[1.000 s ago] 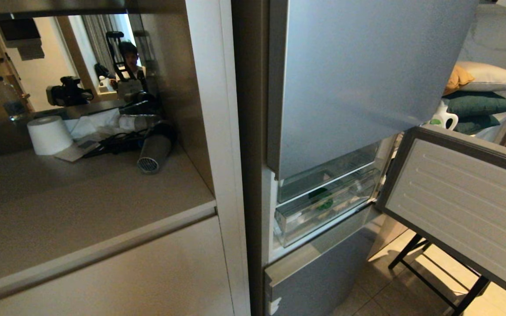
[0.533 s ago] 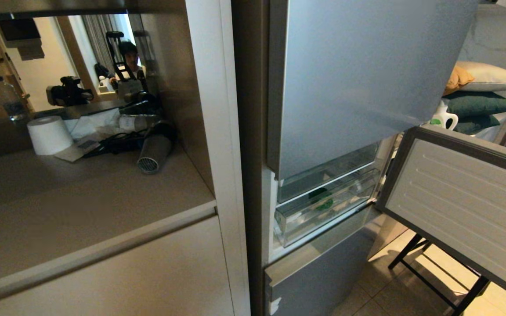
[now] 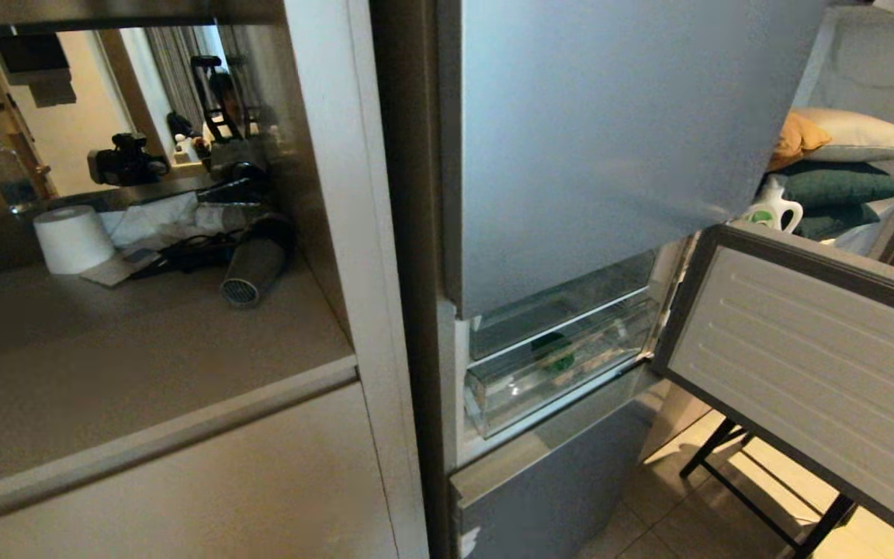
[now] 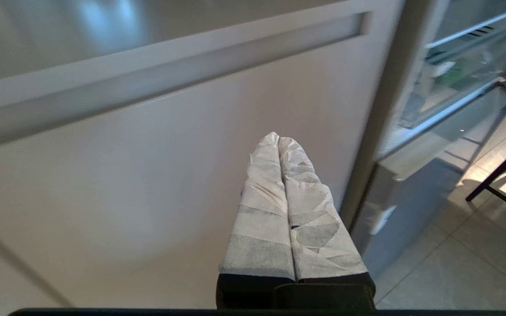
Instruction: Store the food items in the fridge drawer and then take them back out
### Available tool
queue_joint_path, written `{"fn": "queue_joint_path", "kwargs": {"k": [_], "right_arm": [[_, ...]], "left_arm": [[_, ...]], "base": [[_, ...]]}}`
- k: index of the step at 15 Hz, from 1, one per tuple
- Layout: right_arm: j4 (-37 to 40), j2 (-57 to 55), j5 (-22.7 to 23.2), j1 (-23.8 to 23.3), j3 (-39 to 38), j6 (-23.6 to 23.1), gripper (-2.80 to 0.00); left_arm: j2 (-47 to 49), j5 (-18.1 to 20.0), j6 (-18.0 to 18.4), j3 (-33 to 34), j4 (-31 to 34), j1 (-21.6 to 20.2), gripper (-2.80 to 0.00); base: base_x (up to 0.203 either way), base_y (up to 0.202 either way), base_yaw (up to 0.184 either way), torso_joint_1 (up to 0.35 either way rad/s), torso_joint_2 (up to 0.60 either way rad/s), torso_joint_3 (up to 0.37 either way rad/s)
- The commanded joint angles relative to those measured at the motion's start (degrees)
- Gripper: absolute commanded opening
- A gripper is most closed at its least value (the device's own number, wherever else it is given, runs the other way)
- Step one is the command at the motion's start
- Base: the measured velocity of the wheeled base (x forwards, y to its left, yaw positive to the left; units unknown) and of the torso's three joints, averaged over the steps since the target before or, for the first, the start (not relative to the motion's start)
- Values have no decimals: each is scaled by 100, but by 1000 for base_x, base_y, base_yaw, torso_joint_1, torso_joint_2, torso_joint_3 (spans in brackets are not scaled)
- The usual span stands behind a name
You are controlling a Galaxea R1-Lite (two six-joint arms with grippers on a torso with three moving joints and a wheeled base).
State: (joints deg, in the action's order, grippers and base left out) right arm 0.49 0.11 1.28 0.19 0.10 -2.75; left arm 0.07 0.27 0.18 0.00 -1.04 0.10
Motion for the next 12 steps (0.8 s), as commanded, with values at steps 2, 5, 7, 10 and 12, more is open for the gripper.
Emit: {"fn": "queue_joint_path", "kwargs": {"k": [2,5,7,10,12], "right_arm": [[-5,-18,4,-2,-1,2,-280],[-5,-14,0,-2,-1,20,-280],[-14,-11,4,-2,-1,90,-280],[-22,-11,13,-2,-1,72,-280],[-22,-16,8,-2,-1,84,-280]], "left_arm": [[1,0,-1,53,-2,8,-280],[1,0,-1,53,-11,8,-280],[1,0,-1,53,-11,8,-280],[1,0,-9,53,-11,8,-280],[1,0,-9,53,-11,8,-280]], "base": [[0,-197,0,4,-2,2],[0,-192,1,1,3,2],[0,-193,1,-1,0,0],[0,-196,3,4,3,0],[0,-197,2,0,1,2]]}}
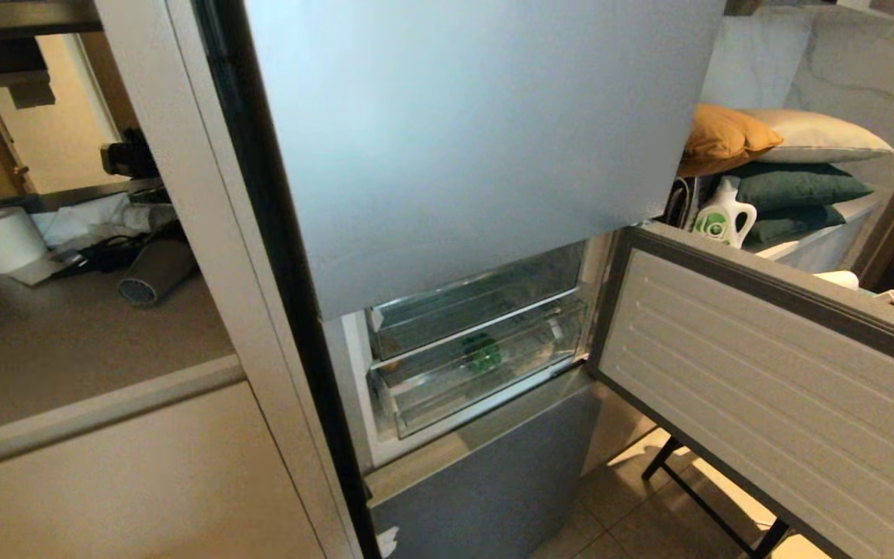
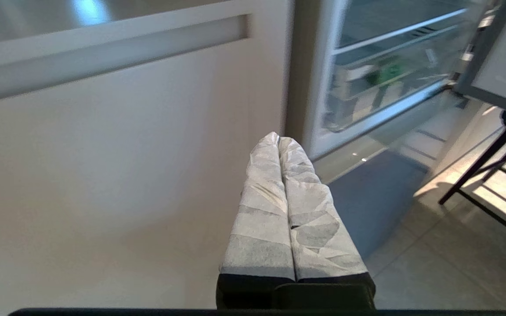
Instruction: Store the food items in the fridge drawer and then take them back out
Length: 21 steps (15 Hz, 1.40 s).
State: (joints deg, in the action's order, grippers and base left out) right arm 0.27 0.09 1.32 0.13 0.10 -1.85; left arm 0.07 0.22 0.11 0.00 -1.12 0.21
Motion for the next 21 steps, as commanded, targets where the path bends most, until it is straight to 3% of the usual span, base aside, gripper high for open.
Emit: {"fn": "queue_joint_path", "kwargs": {"k": [1,6,13,21], "right_arm": [[0,-11,7,4,-1,1,-280],[0,-13,0,4,-1,-17,-280],[70,-9,-167,-5,34,343,-280],[52,-9,-167,-5,34,370,-280]], "left_arm": [[1,4,-2,53,-2,-3,-280],[1,1,-2,53,-2,-3,-280],[1,4,-2,53,-2,-3,-280],[1,2,-2,58,1,-3,-280]], "base": [[0,-194,4,-2,5,6],[0,-150,2,4,1,2],[0,0,0,0,0,0],[0,0,0,0,0,0]]}}
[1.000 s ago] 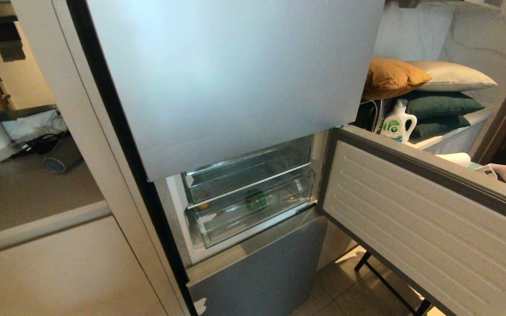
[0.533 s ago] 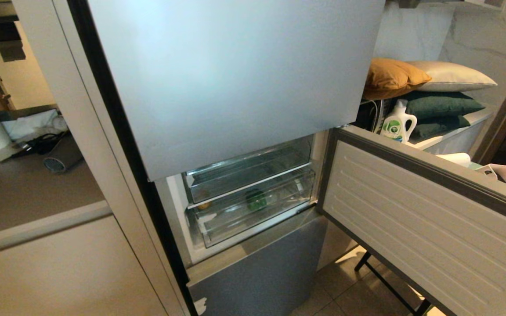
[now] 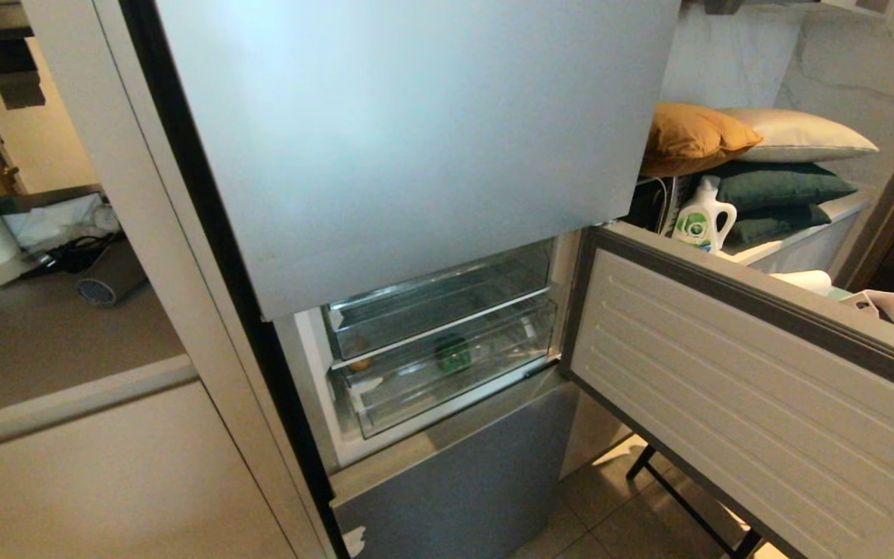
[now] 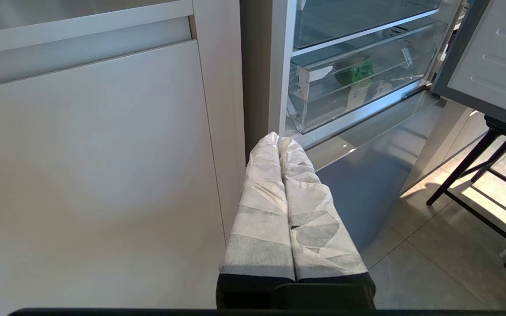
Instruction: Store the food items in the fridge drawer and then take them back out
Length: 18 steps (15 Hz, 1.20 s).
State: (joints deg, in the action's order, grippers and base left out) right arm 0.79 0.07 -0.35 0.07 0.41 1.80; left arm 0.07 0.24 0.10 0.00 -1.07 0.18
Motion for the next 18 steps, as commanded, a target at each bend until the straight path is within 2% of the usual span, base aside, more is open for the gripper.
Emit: {"fn": "queue_joint_path", "kwargs": {"k": [1,18], "right_arm": [[-8,-7,0,1,-6,5,-280],[-8,-7,-6,1,2,5,-280]], "left_arm": [[1,2,-5,53,-7,-1,-280],[1,-7,-10,60,-7,-1,-280]], "base": [[0,0,0,0,0,0],[0,0,0,0,0,0]]}}
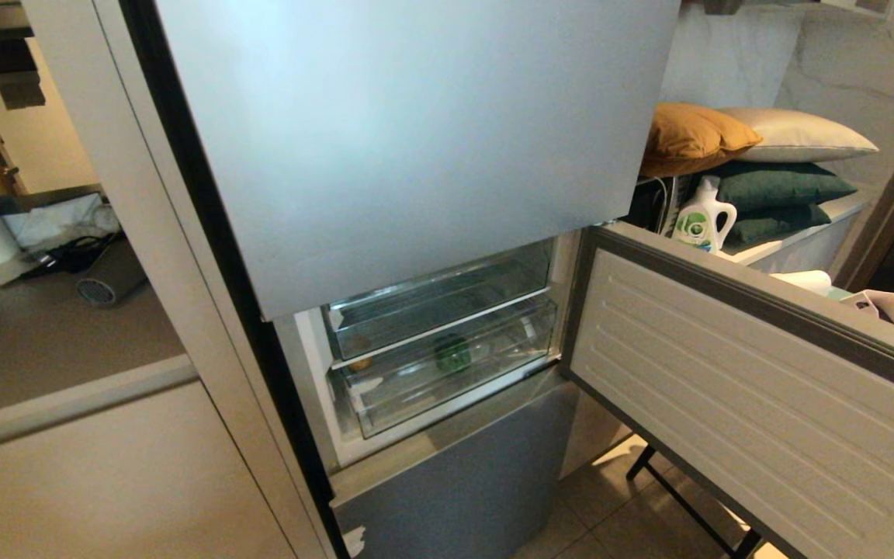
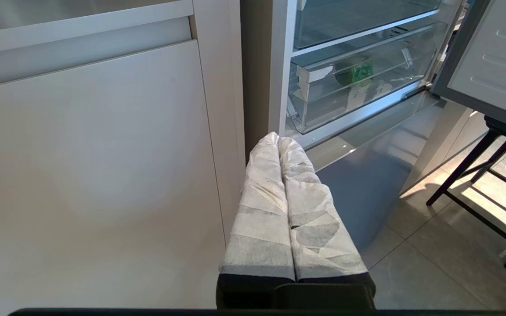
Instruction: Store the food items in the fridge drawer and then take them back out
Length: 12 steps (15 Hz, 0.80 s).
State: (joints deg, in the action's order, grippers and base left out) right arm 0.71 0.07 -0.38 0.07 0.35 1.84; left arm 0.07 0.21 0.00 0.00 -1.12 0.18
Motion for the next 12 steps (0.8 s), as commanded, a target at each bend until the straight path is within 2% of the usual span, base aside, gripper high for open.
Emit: {"fn": "queue_joint_path", "kwargs": {"k": [1,10,12], "right_arm": [[0,-7,-2,1,8,0,-280],[60,-7,-26,1,46,-25,-280],[633,-38,-130,3,675,36,-280]], "left_arm": [[1,3,0,62,-2,-1,-280],[1,-3,0,53,-2,-1,-280],[1,-3,0,62,-2,-1,-280]], "base": [[0,0,0,0,0,0],[0,0,0,0,0,0],[0,0,0,0,0,0]]}}
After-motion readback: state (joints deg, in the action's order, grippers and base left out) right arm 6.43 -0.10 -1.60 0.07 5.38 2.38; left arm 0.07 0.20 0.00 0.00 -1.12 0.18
